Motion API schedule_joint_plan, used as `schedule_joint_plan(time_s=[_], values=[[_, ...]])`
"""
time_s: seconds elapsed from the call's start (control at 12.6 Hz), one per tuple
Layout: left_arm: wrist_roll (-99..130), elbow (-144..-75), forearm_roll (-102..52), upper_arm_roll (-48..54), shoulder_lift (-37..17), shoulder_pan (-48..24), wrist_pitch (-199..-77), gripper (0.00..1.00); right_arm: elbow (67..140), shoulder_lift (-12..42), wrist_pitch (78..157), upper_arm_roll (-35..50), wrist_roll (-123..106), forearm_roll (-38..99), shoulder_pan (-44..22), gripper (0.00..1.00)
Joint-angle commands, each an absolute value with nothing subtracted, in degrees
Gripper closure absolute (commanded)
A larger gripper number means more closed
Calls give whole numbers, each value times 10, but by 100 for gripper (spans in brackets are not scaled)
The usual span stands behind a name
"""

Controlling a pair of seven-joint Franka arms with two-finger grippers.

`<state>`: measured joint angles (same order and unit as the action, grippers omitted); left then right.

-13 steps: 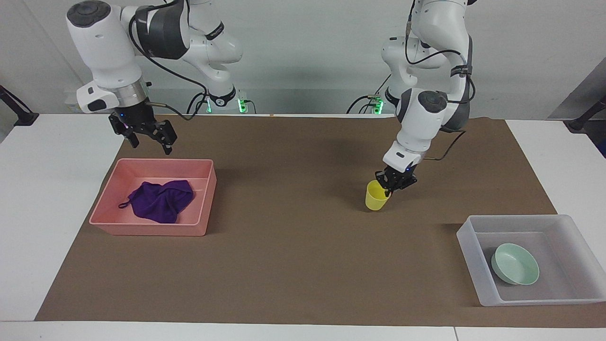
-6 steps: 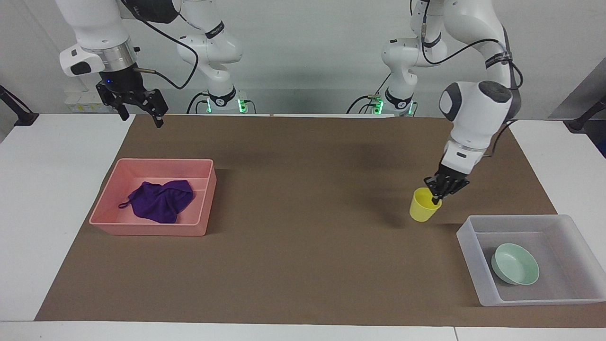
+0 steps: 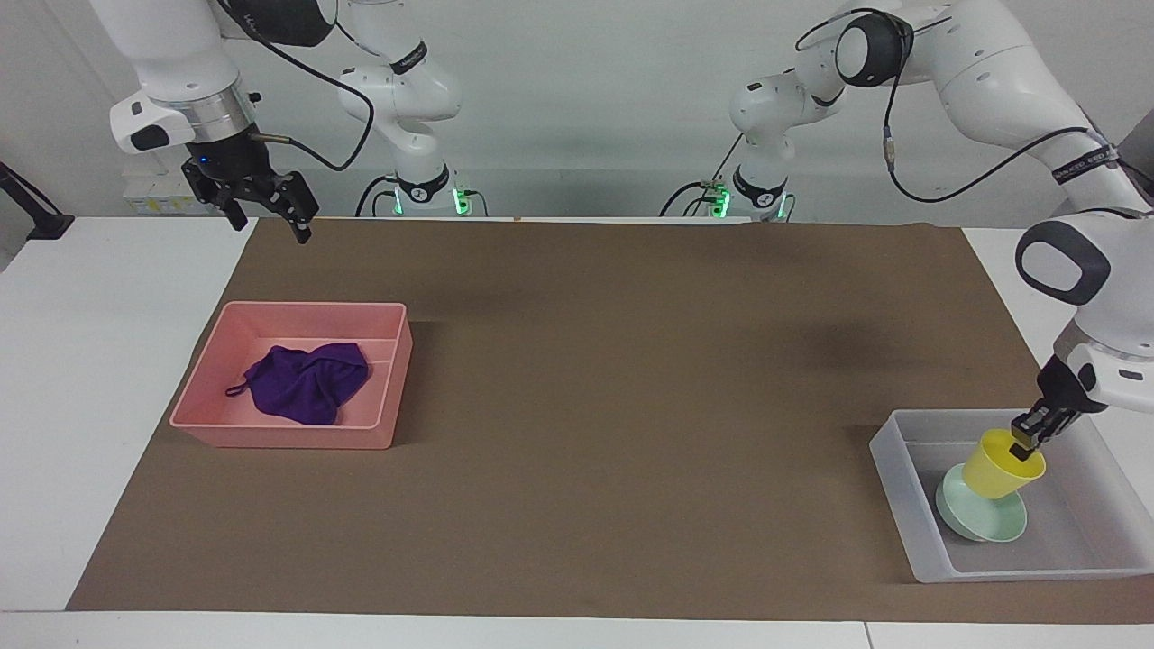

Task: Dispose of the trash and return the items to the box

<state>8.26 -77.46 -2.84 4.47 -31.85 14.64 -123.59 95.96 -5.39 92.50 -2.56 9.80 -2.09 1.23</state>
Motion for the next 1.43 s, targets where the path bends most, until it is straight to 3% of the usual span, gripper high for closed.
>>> schedule_joint_plan(time_s=[0.0, 0.4, 0.48, 0.56, 0.71, 0.79, 0.95, 1.35], values=[[86, -736, -17, 52, -353, 150, -1212, 100, 966, -61, 920, -22, 82, -9, 21, 0], [86, -747, -19, 51, -369, 156, -1226, 100, 964, -61, 918, -22, 82, -9, 18, 0], [84, -750, -15, 51, -368, 156, -1225, 90, 964, -61, 918, -22, 82, -9, 19, 0], [83, -749, -15, 51, -368, 155, -1224, 70, 964, -61, 918, -22, 82, -9, 18, 0], [79, -749, -10, 51, -368, 148, -1223, 14, 964, -61, 918, -22, 82, -9, 18, 0], [63, -748, 2, 52, -368, 144, -1221, 6, 964, -61, 918, -22, 82, -9, 18, 0], [11, -749, 22, 53, -358, 136, -1222, 0, 964, -61, 918, -22, 82, -9, 19, 0], [-4, -871, 20, 54, -211, 82, -1215, 0, 964, -61, 918, -22, 82, -9, 18, 0]])
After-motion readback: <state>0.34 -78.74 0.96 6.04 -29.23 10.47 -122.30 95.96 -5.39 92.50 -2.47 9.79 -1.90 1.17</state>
